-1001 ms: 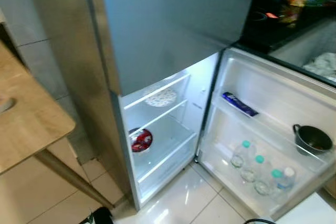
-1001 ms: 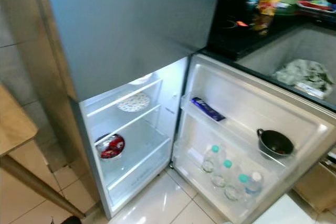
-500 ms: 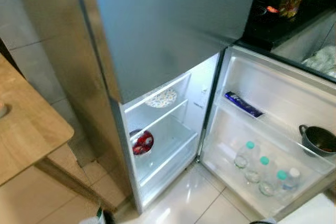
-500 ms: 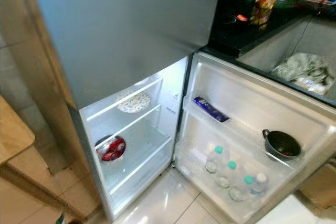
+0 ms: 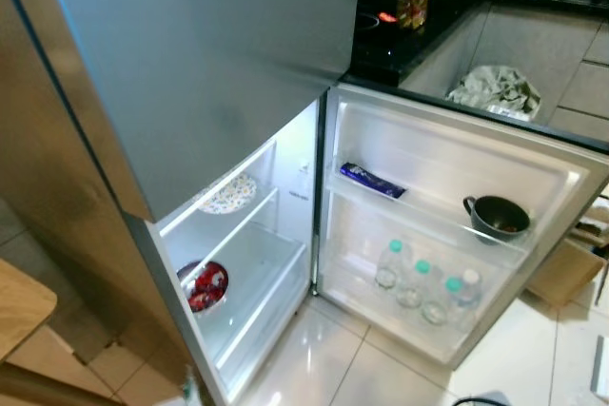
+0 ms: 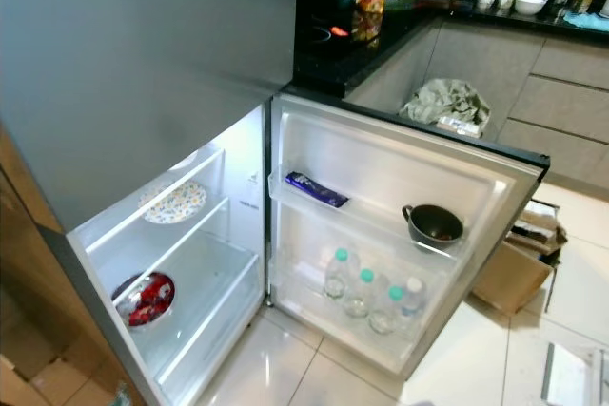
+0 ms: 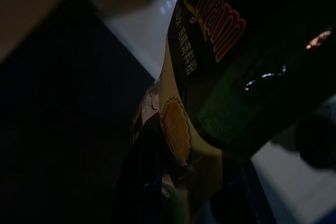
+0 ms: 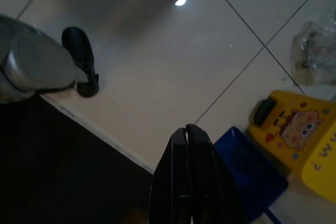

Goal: Restocking fridge

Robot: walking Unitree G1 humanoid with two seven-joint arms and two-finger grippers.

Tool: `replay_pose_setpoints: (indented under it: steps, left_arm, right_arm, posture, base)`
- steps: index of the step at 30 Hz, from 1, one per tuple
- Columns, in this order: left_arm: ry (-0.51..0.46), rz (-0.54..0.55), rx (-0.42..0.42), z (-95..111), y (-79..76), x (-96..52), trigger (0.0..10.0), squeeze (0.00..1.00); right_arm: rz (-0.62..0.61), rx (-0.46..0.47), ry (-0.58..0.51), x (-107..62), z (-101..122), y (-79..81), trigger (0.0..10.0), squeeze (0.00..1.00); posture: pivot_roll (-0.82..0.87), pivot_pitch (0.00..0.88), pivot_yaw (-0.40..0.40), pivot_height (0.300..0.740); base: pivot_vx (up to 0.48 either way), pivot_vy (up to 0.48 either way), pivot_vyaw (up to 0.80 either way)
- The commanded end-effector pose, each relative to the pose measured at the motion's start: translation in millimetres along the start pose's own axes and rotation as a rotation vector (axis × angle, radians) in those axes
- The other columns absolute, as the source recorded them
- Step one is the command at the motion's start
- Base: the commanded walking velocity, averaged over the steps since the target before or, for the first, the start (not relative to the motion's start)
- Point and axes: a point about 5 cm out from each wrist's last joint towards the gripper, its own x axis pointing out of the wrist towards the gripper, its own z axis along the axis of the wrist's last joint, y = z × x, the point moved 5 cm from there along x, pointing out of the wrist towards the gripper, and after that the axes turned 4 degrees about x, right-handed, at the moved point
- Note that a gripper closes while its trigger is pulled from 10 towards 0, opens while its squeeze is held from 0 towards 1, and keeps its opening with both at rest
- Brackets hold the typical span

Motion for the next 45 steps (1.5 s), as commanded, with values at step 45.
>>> replay_pose_setpoints:
  steps: [45]
  left_arm:
    - [0.007, -0.052, 0.011, 8, -6.3, 2.6, 10.0, 0.00]
  right_arm:
    - [0.315, 0.003, -0.162, -3.2, 40, 46.3, 10.0, 0.00]
  posture:
    - [-0.09, 0.000, 0.000, 0.740]
  base:
    - [0.000, -0.294, 0.00]
